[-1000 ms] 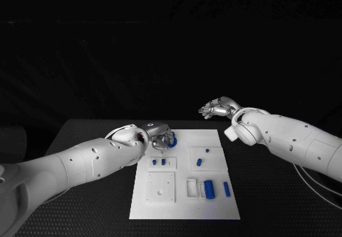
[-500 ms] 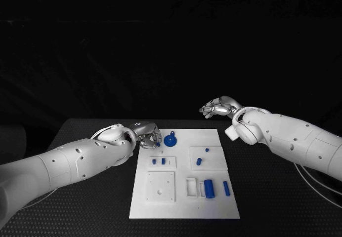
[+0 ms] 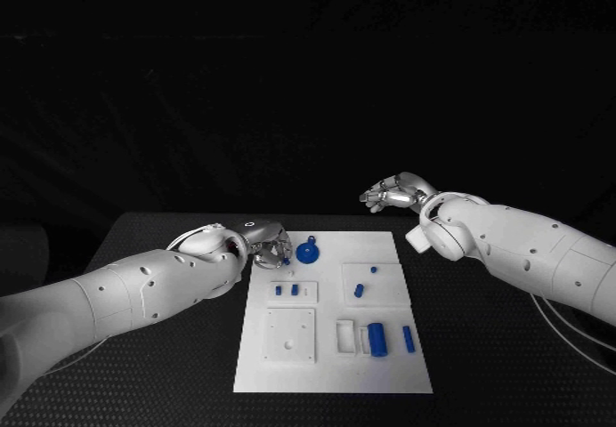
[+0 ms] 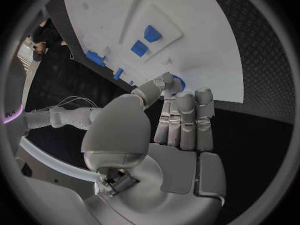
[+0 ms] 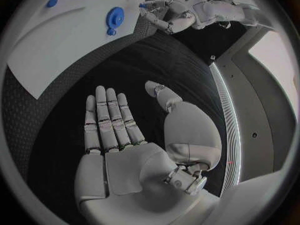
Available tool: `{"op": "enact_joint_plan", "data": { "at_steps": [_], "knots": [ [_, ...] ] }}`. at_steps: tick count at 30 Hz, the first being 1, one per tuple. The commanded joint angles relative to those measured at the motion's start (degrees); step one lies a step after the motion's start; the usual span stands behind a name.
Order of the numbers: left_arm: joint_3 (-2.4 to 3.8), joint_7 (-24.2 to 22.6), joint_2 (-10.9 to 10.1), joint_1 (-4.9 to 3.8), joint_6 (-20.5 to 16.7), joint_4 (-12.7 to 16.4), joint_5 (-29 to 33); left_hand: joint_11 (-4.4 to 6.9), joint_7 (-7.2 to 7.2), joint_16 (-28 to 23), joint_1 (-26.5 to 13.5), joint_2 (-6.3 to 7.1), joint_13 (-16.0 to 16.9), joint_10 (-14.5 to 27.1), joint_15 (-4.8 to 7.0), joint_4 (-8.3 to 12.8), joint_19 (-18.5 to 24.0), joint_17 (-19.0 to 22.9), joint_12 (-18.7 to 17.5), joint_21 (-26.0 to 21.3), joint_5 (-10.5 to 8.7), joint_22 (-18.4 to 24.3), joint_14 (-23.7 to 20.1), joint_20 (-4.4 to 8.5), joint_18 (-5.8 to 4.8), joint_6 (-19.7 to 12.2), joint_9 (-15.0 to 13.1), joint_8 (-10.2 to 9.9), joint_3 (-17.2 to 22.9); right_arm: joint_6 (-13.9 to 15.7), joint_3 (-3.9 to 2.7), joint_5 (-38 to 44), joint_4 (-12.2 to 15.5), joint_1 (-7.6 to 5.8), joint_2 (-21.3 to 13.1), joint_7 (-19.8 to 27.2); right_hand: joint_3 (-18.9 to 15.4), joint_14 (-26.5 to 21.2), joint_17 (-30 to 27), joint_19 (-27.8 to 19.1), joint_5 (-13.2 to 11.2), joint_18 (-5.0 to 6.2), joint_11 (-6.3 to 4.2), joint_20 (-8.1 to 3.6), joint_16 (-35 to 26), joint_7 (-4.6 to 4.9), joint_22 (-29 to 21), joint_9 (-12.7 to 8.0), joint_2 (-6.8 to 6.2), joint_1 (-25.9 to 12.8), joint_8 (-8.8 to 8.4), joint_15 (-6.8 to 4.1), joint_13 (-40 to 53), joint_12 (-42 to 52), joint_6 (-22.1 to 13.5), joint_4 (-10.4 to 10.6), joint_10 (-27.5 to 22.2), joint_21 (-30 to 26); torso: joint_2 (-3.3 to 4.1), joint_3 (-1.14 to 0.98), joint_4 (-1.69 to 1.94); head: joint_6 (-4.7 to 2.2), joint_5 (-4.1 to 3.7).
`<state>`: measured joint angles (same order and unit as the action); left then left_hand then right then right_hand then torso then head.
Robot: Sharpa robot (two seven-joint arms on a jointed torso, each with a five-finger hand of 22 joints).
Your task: Assemble the parts on the task board
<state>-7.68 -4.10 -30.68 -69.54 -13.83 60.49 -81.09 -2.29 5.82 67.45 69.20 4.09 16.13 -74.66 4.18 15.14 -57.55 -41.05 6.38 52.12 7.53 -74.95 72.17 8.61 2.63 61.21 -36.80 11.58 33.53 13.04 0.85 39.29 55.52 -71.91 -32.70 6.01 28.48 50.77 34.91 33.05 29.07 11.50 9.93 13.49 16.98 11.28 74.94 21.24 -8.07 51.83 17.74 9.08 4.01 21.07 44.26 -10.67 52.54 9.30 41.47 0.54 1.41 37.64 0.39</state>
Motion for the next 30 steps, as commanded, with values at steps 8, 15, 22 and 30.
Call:
{"op": "enact_joint_plan", "data": {
  "at_steps": [8,15,22,30],
  "knots": [
    [-0.20,-0.25,0.54,0.64,1.30,0.22,0.35,0.13,0.04,0.19,-0.17,-0.51,0.10,-0.42,0.13,-0.13,-0.21,0.09,-0.15,-0.14,0.21,-0.69,0.24,0.59,3.46,0.41,-0.03,0.40,0.42,-0.53,-0.01,0.10,0.01,0.01,0.12,0.46,0.05,0.19,0.10,0.27,0.15,1.06,0.15,0.23,-0.22,1.25,0.39,-0.08,0.66,0.15,0.36,0.04,-0.05,-0.15,-0.42,-0.21,0.19,-0.38,-0.01,-0.07,-0.07,0.08,0.10],
    [-0.31,-0.19,0.75,1.04,1.66,0.34,0.35,0.13,0.04,0.20,-0.17,-0.54,0.10,-0.44,0.13,-0.13,-0.21,0.10,-0.18,-0.16,0.21,-0.68,0.26,0.61,3.44,0.40,-0.01,0.39,0.47,-0.51,-0.01,0.10,0.01,0.01,0.09,0.47,0.05,0.19,0.11,0.28,0.15,1.07,0.15,0.24,-0.22,1.25,0.42,-0.09,0.67,0.15,0.37,0.04,-0.05,-0.14,-0.42,-0.21,0.19,-0.41,-0.01,-0.07,-0.06,0.15,0.07],
    [-0.37,-0.09,0.68,1.12,1.81,-0.11,-0.71,0.14,0.04,0.22,-0.11,-0.53,0.11,-0.43,0.14,-0.08,-0.21,0.11,-0.23,-0.19,0.24,-0.68,0.26,0.64,3.43,0.39,0.02,0.39,0.54,-0.51,-0.01,0.10,0.03,0.01,0.06,0.49,0.05,0.19,0.11,0.28,0.15,1.07,0.15,0.24,-0.23,1.25,0.44,-0.09,0.67,0.15,0.37,0.05,-0.05,-0.15,-0.42,-0.22,0.19,-0.43,0.00,-0.08,-0.06,0.21,0.09],
    [-0.40,-0.05,0.67,1.14,1.83,-0.20,-0.75,0.14,0.03,0.23,-0.05,-0.52,0.12,-0.44,0.14,-0.02,-0.22,0.13,-0.27,-0.21,0.28,-0.68,0.26,0.67,3.41,0.40,0.04,0.40,0.61,-0.54,-0.01,0.11,0.03,0.01,0.06,0.49,0.05,0.19,0.12,0.29,0.15,1.08,0.15,0.25,-0.24,1.25,0.46,-0.10,0.68,0.15,0.38,0.04,-0.05,-0.15,-0.42,-0.22,0.19,-0.46,-0.01,-0.06,-0.06,0.22,0.05]
  ]
}}
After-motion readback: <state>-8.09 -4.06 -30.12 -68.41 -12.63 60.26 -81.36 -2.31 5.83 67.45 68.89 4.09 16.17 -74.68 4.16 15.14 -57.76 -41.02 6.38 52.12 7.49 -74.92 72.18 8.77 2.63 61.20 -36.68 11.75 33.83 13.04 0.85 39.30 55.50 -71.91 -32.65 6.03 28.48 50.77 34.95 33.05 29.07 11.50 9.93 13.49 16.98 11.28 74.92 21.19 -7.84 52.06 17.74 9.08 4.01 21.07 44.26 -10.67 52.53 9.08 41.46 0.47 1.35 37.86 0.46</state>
